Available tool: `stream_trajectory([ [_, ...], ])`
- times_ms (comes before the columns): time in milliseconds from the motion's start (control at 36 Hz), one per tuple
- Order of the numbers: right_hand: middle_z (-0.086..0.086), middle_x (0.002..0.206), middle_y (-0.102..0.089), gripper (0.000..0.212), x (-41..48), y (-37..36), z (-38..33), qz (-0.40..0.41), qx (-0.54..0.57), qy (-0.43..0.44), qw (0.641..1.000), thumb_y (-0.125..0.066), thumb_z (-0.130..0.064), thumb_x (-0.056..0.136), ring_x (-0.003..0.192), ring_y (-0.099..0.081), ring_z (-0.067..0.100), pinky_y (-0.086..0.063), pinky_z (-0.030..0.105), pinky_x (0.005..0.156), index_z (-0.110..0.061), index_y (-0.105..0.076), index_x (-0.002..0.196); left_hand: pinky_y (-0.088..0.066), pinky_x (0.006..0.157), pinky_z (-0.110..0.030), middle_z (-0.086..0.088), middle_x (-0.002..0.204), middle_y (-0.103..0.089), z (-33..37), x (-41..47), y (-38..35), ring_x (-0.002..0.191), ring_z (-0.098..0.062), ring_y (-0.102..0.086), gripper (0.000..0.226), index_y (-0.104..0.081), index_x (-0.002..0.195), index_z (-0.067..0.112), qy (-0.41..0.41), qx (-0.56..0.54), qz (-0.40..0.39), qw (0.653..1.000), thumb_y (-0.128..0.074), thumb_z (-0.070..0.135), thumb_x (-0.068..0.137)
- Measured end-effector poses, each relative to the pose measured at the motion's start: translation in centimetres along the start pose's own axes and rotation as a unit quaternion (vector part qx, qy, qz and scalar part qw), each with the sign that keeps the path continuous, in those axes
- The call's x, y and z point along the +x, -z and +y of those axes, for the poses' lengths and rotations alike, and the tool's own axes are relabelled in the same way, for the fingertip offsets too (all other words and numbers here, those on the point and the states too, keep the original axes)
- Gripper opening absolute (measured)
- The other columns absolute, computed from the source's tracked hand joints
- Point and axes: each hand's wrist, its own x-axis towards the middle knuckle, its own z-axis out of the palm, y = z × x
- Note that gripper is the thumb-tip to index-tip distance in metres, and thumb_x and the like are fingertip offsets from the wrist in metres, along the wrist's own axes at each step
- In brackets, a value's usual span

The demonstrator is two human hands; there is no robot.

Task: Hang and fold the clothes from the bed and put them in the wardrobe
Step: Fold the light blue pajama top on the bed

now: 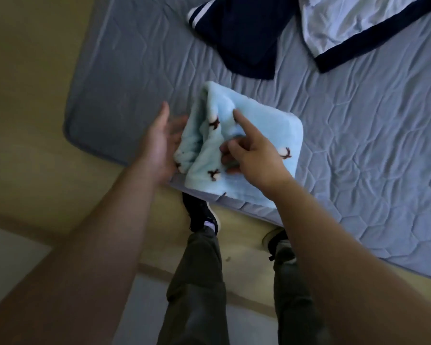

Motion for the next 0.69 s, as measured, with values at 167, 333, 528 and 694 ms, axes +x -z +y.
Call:
stream_trajectory([
  [167, 0.010, 0.095, -0.076, 0.048, 1.9, -1.4, -0.2, 0.022, 0.193, -0.051, 0.980, -0.038, -0.007, 0.102, 0.083, -0.074, 0.028, -0.059, 0.035, 0.072, -0.036, -0.051, 0.138, -0.048, 0.076, -0.017, 0.026, 0.100, -0.069, -1.0, 2.2, -1.1, 0.090, 0.012, -0.064, 0.064, -0.056, 0.115, 0.049, -0.123, 0.367, 0.033, 0.921, -0.060, 0.085, 0.062],
  [333, -0.007, 0.093, -0.070, 0.018, 1.7, 2.7, 1.5, 0.475, -0.032, -0.042, 0.879, -0.056, -0.041, 0.089, 0.081, -0.066, 0.008, -0.056, 0.041, 0.078, -0.035, -0.063, 0.105, -0.040, 0.112, -0.041, -0.011, 0.144, -0.050, -4.6, 5.7, -2.2, 0.131, -0.028, -0.049, 0.101, -0.041, 0.146, 0.011, -0.095, 0.411, 0.060, 0.905, -0.061, 0.077, 0.072],
  [528, -0.003, 0.121, -0.062, 0.064, 4.5, 3.4, 6.0, 0.374, -0.002, -0.212, 0.903, -0.039, -0.071, 0.094, 0.111, -0.057, 0.020, -0.040, 0.034, 0.093, -0.022, -0.057, 0.131, -0.046, 0.101, -0.031, -0.009, 0.137, -0.060, -4.2, 9.6, -0.3, 0.125, -0.024, -0.058, 0.079, -0.051, 0.139, 0.007, -0.069, 0.377, 0.070, 0.921, -0.067, 0.062, 0.083],
  [694, -0.017, 0.094, -0.057, 0.051, 6.3, 3.6, 8.4, 0.390, 0.008, -0.226, 0.893, -0.034, -0.073, 0.092, 0.099, -0.050, 0.014, -0.030, 0.030, 0.088, -0.036, -0.057, 0.117, -0.029, 0.117, -0.043, -0.026, 0.148, -0.041, -4.4, 11.1, -0.4, 0.138, -0.040, -0.037, 0.094, -0.041, 0.147, 0.008, 0.012, 0.552, 0.052, 0.832, -0.040, 0.079, 0.086],
])
